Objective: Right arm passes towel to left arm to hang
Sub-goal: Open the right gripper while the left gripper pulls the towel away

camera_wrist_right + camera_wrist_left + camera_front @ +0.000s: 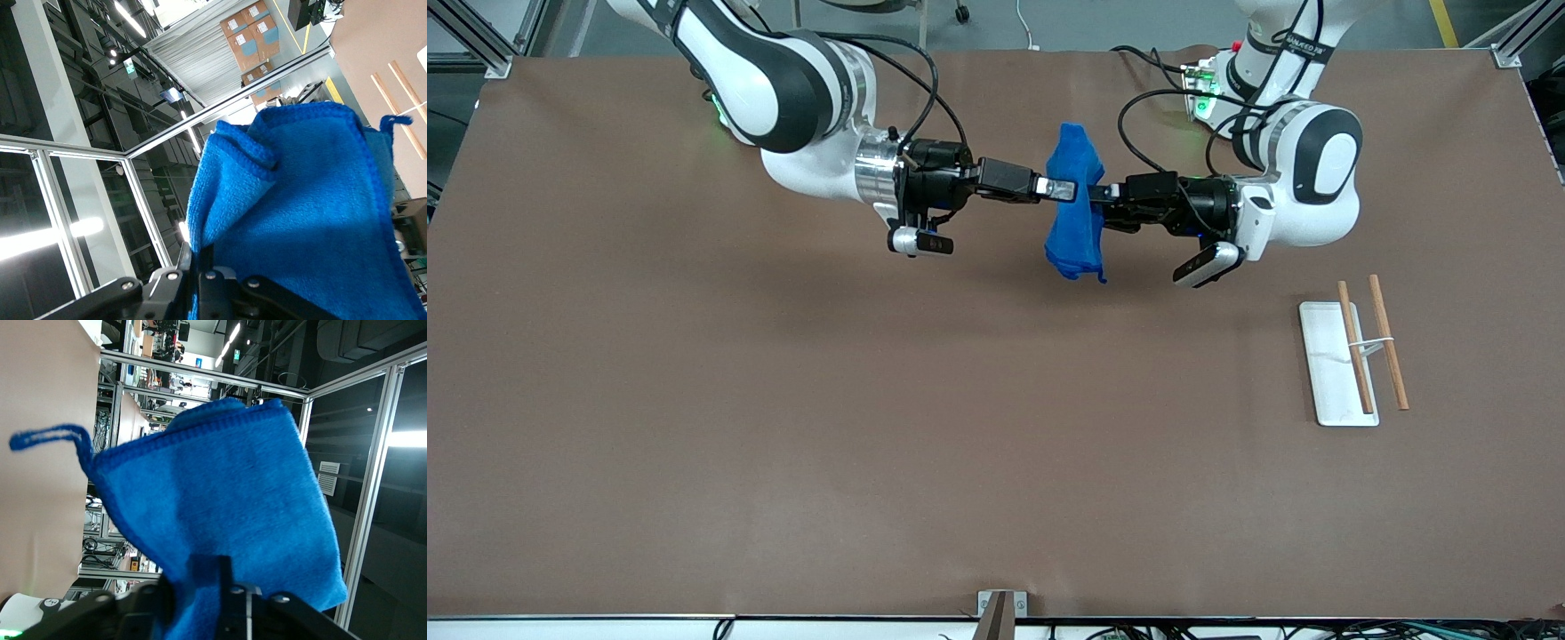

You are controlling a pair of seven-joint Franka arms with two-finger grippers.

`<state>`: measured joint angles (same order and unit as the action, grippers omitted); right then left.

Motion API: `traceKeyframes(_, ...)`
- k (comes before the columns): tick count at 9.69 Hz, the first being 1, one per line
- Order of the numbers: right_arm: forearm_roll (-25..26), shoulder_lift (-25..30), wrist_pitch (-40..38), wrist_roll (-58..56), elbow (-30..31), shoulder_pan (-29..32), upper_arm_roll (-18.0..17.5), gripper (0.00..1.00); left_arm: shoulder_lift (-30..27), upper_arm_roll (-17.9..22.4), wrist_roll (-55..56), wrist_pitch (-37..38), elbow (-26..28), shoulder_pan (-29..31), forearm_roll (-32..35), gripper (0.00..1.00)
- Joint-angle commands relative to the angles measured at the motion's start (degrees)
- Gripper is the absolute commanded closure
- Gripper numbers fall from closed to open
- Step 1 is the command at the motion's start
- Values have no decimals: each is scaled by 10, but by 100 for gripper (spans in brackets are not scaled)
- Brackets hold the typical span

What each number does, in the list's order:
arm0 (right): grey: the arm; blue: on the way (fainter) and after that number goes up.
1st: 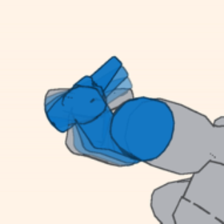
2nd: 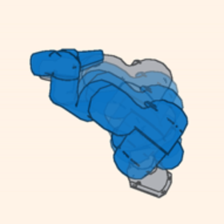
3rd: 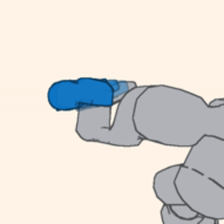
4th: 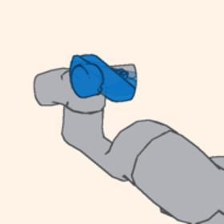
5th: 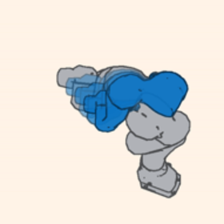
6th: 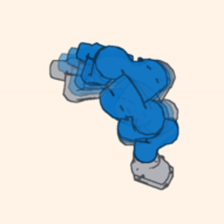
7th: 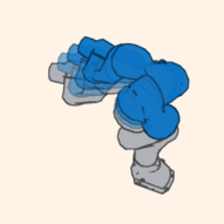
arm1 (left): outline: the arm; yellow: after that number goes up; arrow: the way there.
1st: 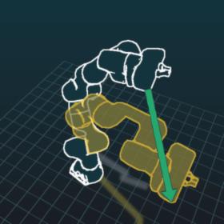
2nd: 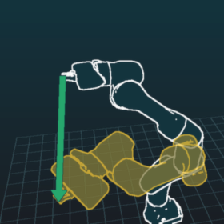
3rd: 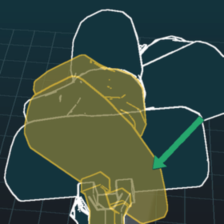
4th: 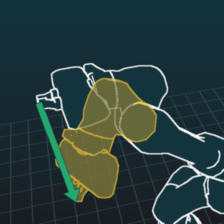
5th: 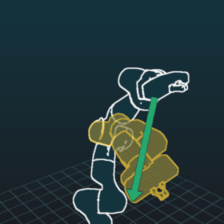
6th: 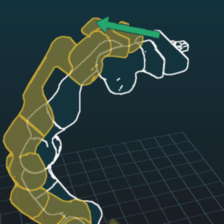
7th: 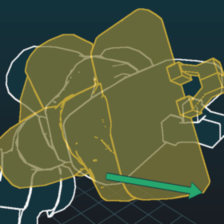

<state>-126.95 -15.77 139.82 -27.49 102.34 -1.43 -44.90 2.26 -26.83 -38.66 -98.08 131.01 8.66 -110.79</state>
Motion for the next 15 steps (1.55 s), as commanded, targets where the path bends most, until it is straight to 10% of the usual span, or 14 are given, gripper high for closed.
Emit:
traceKeyframes(1, -10, -3, 2, -1, -5, 1, -4, 100, 0, -3, -1, -11, 4, 23, 12, 100)
traceKeyframes(3, -11, -3, 4, 1, -5, 4, -4, 97, 1, -3, -1, -11, -3, 39, 38, 100)
traceKeyframes(4, -9, -3, 17, 2, 0, 7, -3, 38, 1, -2, 1, -10, -13, 48, 61, 100)
traceKeyframes(5, 2, -3, 47, 2, 0, 10, -3, 0, 3, -2, 9, -9, -26, 61, 89, 100)
traceKeyframes(9, 266, -4, 77, 6, 29, 63, 22, 0, 3, -1, 66, 37, -125, 141, 372, 100)
traceKeyframes(15, 716, -21, -75, 29, 38, 61, 251, 0, 22, 2, 63, 17, -208, 204, 630, 100)
